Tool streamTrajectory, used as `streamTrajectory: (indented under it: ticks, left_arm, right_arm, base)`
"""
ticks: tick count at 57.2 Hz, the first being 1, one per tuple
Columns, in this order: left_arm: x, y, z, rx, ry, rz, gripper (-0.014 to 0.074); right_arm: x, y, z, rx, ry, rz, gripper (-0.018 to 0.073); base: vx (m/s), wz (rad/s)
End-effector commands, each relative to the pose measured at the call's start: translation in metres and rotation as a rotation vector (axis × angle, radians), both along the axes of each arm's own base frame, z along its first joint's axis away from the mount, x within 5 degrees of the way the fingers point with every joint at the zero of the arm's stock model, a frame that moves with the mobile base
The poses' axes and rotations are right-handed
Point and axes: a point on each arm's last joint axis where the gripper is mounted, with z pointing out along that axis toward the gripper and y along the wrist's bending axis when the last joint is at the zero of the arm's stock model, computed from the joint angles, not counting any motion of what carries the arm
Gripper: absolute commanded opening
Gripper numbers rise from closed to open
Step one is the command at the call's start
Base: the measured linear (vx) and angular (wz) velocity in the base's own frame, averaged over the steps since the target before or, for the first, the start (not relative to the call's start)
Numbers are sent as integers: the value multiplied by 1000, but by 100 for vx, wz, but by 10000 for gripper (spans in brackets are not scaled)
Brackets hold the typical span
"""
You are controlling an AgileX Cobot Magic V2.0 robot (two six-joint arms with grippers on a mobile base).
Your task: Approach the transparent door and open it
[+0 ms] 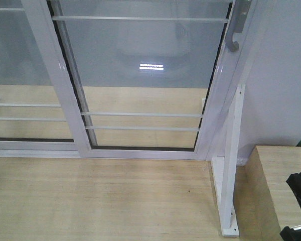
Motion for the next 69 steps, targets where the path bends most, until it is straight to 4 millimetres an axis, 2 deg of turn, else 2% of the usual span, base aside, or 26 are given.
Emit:
streamTrajectory:
  ticks: [1,25,69]
  left_arm:
    - [0,-1,5,-13,-92,-7,-6]
    - [0,-1,5,-13,-92,-7,-6]
    - [0,-1,5,-13,-92,-7,-6]
  right_arm:
    - [0,0,7,17,-94,-4,-6]
    - [0,0,7,17,-94,-4,-6]
    - [0,0,7,17,-94,-4,-6]
  base:
    - [30,-9]
    - [22,-10]
    - [6,-1]
